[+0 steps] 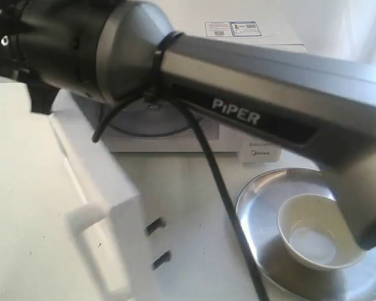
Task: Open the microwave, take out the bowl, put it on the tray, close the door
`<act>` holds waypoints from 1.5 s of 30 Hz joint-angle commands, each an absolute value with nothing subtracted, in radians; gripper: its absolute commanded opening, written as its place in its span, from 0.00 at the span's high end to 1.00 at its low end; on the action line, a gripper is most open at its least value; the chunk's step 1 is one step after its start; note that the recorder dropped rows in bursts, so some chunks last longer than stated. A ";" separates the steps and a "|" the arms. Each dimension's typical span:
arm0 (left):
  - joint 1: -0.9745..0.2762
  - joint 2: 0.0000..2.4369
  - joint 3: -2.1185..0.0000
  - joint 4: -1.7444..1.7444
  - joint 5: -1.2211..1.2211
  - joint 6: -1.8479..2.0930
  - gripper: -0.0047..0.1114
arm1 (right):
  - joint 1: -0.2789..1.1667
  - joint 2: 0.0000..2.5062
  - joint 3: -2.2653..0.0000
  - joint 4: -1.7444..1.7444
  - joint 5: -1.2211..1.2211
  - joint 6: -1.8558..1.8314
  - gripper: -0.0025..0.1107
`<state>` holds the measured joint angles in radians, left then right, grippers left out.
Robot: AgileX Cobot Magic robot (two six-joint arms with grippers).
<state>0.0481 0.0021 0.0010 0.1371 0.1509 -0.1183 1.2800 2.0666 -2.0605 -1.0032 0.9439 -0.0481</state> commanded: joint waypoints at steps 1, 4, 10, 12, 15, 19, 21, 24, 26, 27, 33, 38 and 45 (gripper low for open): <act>0.047 0.000 0.000 0.135 0.149 -0.125 0.96 | 1.258 2.025 -2.061 -1.135 1.115 0.139 0.98; 0.047 0.000 0.000 0.135 0.149 -0.125 0.96 | 1.310 1.978 -2.061 -1.081 1.068 0.140 0.98; 0.047 0.000 0.000 0.135 0.149 -0.125 0.96 | 1.388 1.869 -2.033 -0.572 1.221 0.041 0.98; 0.047 0.000 0.000 0.135 0.149 -0.125 0.96 | 1.377 1.862 -1.973 -0.553 1.221 0.034 0.98; 0.047 0.000 0.000 0.135 0.149 -0.125 0.96 | 1.322 1.874 -1.862 -0.587 1.221 0.086 0.98; 0.047 0.000 0.000 0.135 0.149 -0.125 0.96 | 1.195 1.919 -1.749 -0.658 1.221 0.139 0.98; 0.047 0.000 0.000 0.135 0.149 -0.125 0.96 | 1.132 1.945 -1.711 -0.760 1.147 0.190 0.98; 0.047 0.000 0.000 0.135 0.149 -0.125 0.96 | 1.038 1.990 -1.699 -0.936 1.076 0.341 0.98; 0.047 0.000 0.000 0.135 0.149 -0.125 0.96 | 0.980 2.010 -1.699 -1.008 1.054 0.381 0.98; 0.047 0.000 0.000 0.135 0.149 -0.125 0.96 | 0.955 2.015 -1.699 -1.026 1.037 0.390 0.98; 0.047 0.000 0.000 0.135 0.149 -0.125 0.96 | 0.945 1.988 -1.697 -0.946 1.061 0.381 0.98; 0.047 0.000 0.000 0.135 0.149 -0.125 0.96 | 1.107 1.860 -1.651 -0.749 0.985 0.304 0.98; 0.047 0.000 0.000 0.135 0.149 -0.125 0.96 | 1.457 1.544 -1.422 -0.898 0.871 0.516 0.98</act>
<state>0.0481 0.0021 0.0010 0.1371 0.1509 -0.1183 1.3597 1.6602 -1.5033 -0.7867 0.8741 0.4011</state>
